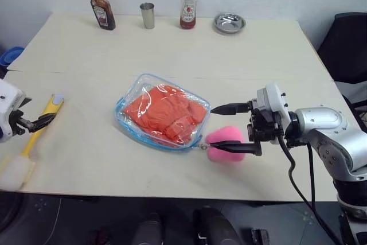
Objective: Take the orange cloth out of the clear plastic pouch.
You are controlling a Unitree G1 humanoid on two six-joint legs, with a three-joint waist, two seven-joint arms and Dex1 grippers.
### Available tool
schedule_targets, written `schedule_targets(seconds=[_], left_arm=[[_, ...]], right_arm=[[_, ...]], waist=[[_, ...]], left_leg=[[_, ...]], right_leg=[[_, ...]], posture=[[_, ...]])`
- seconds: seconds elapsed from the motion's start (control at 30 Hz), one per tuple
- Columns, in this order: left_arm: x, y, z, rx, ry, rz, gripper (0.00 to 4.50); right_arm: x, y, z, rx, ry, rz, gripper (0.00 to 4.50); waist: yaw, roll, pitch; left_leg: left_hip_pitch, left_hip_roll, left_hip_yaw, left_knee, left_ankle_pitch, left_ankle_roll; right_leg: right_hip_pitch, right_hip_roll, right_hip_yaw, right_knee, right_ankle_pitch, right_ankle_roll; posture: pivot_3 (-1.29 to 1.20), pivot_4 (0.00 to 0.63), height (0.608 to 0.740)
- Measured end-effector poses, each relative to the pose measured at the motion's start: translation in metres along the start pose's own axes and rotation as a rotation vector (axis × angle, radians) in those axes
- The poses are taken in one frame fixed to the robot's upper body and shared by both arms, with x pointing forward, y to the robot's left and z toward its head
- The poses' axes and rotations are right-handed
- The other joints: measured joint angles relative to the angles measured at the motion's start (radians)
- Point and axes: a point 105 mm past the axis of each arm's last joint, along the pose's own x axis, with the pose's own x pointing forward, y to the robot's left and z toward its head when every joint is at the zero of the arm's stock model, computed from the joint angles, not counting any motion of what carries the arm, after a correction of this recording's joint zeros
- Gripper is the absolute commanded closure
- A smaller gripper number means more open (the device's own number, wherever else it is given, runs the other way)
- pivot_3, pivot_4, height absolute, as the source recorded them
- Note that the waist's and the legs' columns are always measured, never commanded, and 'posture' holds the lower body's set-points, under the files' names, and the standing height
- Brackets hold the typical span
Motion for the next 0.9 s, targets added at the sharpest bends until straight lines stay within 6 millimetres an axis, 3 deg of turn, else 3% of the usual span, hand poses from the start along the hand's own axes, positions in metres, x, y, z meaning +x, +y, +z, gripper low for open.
schedule_targets(seconds=[0.1,0.3,0.43,0.73,0.83,0.9], left_arm=[[0.011,-0.027,0.017,0.178,-0.023,-0.182,0.55],[0.063,-0.056,0.042,0.565,-0.091,-0.37,0.55],[0.097,-0.08,0.046,0.735,-0.14,-0.472,0.55],[0.119,-0.085,0.042,0.893,-0.156,-0.557,0.55],[0.122,-0.087,0.041,0.898,-0.167,-0.571,1.13],[0.122,-0.087,0.04,0.904,-0.172,-0.578,1.76]], right_arm=[[-0.003,0.003,-0.005,0.02,0.012,-0.022,0.0],[-0.008,0.004,-0.002,0.016,0.01,-0.073,0.0],[-0.01,0.006,0.0,0.016,0.005,-0.1,0.0],[-0.013,0.01,-0.001,0.024,0.013,-0.161,0.0],[-0.013,0.012,-0.001,0.028,0.01,-0.166,0.0],[-0.012,0.012,-0.002,0.036,0.009,-0.167,0.0]], waist=[[0.001,0.0,0.0],[0.004,0.0,0.0],[-0.003,0.0,0.0],[0.003,0.0,0.0],[0.003,0.0,0.0],[0.002,0.0,0.0]], left_leg=[[0.0,0.0,0.0,0.0,0.0,0.001],[0.0,-0.001,0.001,0.001,-0.001,0.005],[-0.001,0.0,0.003,0.001,-0.001,0.003],[-0.001,0.001,0.004,0.003,0.0,0.001],[-0.001,0.001,0.004,0.003,0.0,0.001],[-0.001,0.001,0.003,0.003,0.0,0.001]], right_leg=[[0.0,0.0,0.0,0.0,0.0,0.0],[0.0,0.0,0.001,0.002,0.0,0.0],[-0.002,0.002,0.003,0.004,0.0,0.0],[-0.002,0.003,0.003,0.005,0.0,0.0],[-0.002,0.003,0.003,0.005,0.0,0.0],[-0.002,0.003,0.003,0.005,0.0,0.0]], posture=[[0.0,0.15,0.74],[0.0,0.15,0.74],[0.0,0.15,0.74],[0.0,0.15,0.74],[0.0,0.15,0.74],[0.0,0.15,0.74]])
